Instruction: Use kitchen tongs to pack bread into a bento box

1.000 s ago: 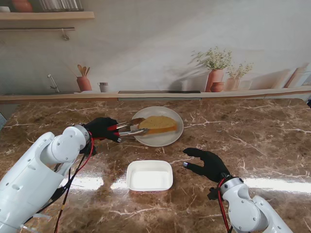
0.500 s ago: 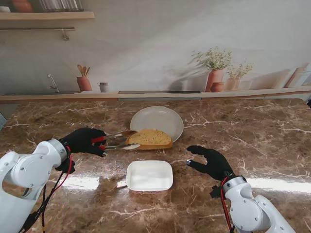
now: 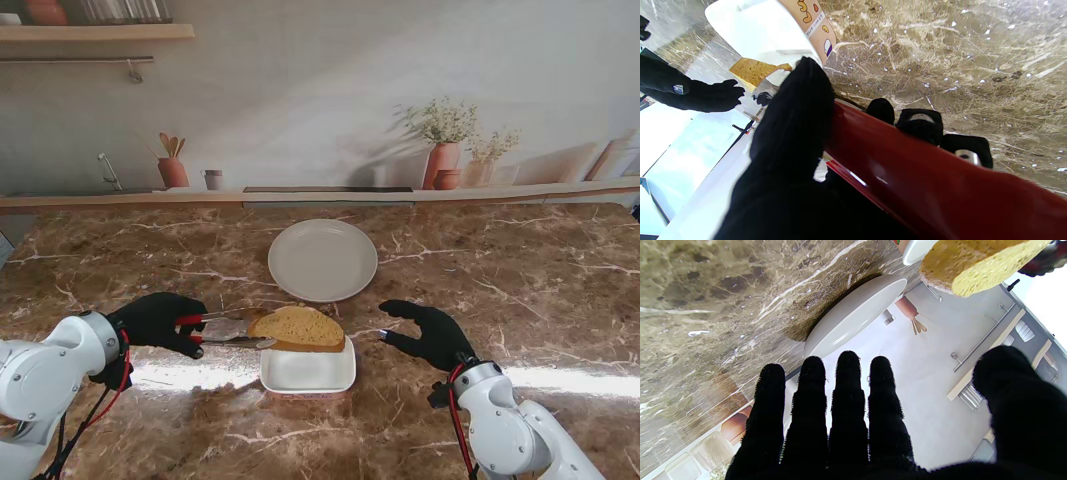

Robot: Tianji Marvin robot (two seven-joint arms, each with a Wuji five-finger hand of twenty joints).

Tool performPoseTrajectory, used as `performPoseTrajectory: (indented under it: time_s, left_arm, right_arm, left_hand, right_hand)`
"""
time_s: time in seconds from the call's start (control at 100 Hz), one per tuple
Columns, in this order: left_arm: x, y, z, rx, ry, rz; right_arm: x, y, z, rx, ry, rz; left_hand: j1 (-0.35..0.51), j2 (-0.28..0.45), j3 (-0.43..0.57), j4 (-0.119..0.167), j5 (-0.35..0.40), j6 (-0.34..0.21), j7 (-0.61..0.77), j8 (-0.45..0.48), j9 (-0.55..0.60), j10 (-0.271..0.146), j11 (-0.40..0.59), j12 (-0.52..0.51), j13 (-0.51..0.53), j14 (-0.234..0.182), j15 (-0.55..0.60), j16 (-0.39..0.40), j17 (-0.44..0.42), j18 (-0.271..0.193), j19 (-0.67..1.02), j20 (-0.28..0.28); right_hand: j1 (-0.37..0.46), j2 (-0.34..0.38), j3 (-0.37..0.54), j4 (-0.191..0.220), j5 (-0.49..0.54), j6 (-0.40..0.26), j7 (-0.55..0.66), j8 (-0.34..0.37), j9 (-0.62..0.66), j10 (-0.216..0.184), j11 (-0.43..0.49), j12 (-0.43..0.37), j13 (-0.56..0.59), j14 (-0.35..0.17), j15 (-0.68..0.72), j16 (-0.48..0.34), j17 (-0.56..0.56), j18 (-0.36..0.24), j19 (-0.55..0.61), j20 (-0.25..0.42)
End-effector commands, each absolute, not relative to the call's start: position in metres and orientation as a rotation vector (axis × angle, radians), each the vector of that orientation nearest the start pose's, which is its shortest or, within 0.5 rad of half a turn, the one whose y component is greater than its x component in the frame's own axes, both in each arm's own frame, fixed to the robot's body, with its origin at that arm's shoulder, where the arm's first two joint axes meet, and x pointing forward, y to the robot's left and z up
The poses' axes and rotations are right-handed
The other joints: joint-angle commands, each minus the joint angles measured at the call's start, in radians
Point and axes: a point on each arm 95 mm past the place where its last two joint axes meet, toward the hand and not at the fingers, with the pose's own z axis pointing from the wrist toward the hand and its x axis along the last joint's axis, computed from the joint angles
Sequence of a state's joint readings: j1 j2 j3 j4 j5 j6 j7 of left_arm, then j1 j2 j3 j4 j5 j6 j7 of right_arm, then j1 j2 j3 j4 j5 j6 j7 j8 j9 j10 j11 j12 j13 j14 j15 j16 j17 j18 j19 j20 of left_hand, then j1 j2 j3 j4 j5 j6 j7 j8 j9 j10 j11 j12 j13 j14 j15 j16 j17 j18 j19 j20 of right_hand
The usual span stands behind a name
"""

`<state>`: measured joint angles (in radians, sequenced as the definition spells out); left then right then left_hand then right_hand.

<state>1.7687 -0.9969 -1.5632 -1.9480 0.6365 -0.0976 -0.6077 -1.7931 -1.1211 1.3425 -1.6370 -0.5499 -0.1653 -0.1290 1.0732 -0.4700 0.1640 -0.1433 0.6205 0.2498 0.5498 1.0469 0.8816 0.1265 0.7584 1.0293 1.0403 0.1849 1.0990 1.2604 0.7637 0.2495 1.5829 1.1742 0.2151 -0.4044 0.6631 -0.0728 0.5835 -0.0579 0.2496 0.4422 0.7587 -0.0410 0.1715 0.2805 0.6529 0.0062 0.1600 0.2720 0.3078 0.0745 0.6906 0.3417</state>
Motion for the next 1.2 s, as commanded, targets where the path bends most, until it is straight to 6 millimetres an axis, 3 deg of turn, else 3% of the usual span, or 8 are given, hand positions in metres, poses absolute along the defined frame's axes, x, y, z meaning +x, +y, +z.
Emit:
performPoseTrajectory:
  time_s: [0.0, 0.42, 0.71, 0.86, 1.09, 1.17, 1.19]
  left_arm:
    - [0.3518, 0.0559, -0.2593, -1.573, 1.802, -1.454]
    - [0.35, 0.0505, -0.2588, -1.572, 1.877, -1.41]
    - [0.3497, 0.0508, -0.2582, -1.573, 1.903, -1.374]
    - [0.35, 0.0503, -0.2581, -1.572, 1.905, -1.37]
    - [0.3526, 0.049, -0.2577, -1.57, 1.902, -1.367]
    - [0.3532, 0.0483, -0.2576, -1.57, 1.906, -1.362]
    - [0.3533, 0.0482, -0.2576, -1.57, 1.906, -1.362]
  right_arm:
    - [0.34, -0.0272, -0.3637, -2.189, -1.51, -2.35]
    - [0.3386, -0.0264, -0.3653, -2.193, -1.506, -2.343]
    - [0.339, -0.0252, -0.3654, -2.187, -1.499, -2.343]
    - [0.3386, -0.0255, -0.3657, -2.19, -1.495, -2.345]
    - [0.3383, -0.0254, -0.3658, -2.192, -1.494, -2.345]
    - [0.3383, -0.0255, -0.3658, -2.192, -1.495, -2.345]
    - [0.3383, -0.0255, -0.3658, -2.193, -1.495, -2.345]
  left_hand:
    - [0.207, 0.293, 0.154, 0.025, 0.106, -0.466, 0.603, 0.043, 0.035, -0.12, 0.015, 0.019, 0.065, -0.025, 0.097, 0.028, 0.014, 0.009, 0.144, 0.043]
    - [0.214, 0.297, 0.135, 0.026, 0.089, -0.462, 0.582, 0.03, 0.026, -0.131, 0.006, 0.02, 0.058, -0.023, 0.092, 0.033, 0.002, 0.007, 0.143, 0.05]
    - [0.217, 0.286, 0.125, 0.032, 0.084, -0.435, 0.521, -0.048, 0.026, -0.128, -0.017, 0.013, 0.055, -0.025, 0.086, 0.038, 0.0, 0.002, 0.14, 0.054]
    - [0.218, 0.286, 0.121, 0.033, 0.074, -0.427, 0.518, -0.13, 0.026, -0.124, -0.025, 0.01, 0.055, -0.026, 0.084, 0.039, 0.0, -0.002, 0.14, 0.053]
    - [0.218, 0.286, 0.115, 0.033, 0.069, -0.414, 0.487, -0.18, 0.023, -0.117, -0.033, 0.007, 0.055, -0.031, 0.083, 0.039, 0.003, -0.007, 0.14, 0.05]
    - [0.218, 0.285, 0.102, 0.036, 0.063, -0.402, 0.45, -0.249, 0.023, -0.107, -0.046, 0.004, 0.054, -0.033, 0.083, 0.039, 0.003, -0.01, 0.141, 0.049]
    - [0.217, 0.285, 0.094, 0.039, 0.06, -0.395, 0.438, -0.302, 0.024, -0.098, -0.057, 0.007, 0.052, -0.034, 0.081, 0.04, 0.002, -0.012, 0.141, 0.048]
  right_hand:
    - [0.019, 0.007, -0.022, 0.041, -0.018, -0.022, -0.012, 0.002, -0.004, -0.003, -0.001, 0.007, -0.002, 0.004, 0.001, 0.014, 0.0, -0.012, -0.008, 0.019]
    - [0.02, 0.006, -0.022, 0.041, -0.018, -0.022, -0.012, 0.003, -0.006, -0.002, -0.001, 0.006, -0.002, 0.005, 0.002, 0.014, 0.0, -0.012, -0.007, 0.018]
    - [0.02, 0.007, -0.022, 0.041, -0.017, -0.022, -0.011, 0.003, -0.007, -0.002, -0.001, 0.006, -0.003, 0.005, 0.001, 0.014, 0.0, -0.012, -0.006, 0.018]
    - [0.02, 0.007, -0.022, 0.041, -0.017, -0.022, -0.011, 0.003, -0.006, -0.001, 0.0, 0.007, -0.002, 0.005, 0.002, 0.014, 0.0, -0.012, -0.006, 0.018]
    - [0.021, 0.005, -0.023, 0.041, -0.017, -0.021, -0.011, 0.003, -0.006, -0.003, 0.0, 0.007, -0.003, 0.004, 0.002, 0.014, 0.0, -0.011, -0.006, 0.018]
    - [0.02, 0.006, -0.023, 0.041, -0.017, -0.021, -0.011, 0.003, -0.007, -0.001, -0.001, 0.006, -0.003, 0.005, 0.002, 0.014, 0.0, -0.012, -0.005, 0.018]
    - [0.021, 0.005, -0.023, 0.041, -0.017, -0.021, -0.011, 0.003, -0.006, -0.001, 0.0, 0.007, -0.003, 0.005, 0.002, 0.014, 0.0, -0.011, -0.005, 0.018]
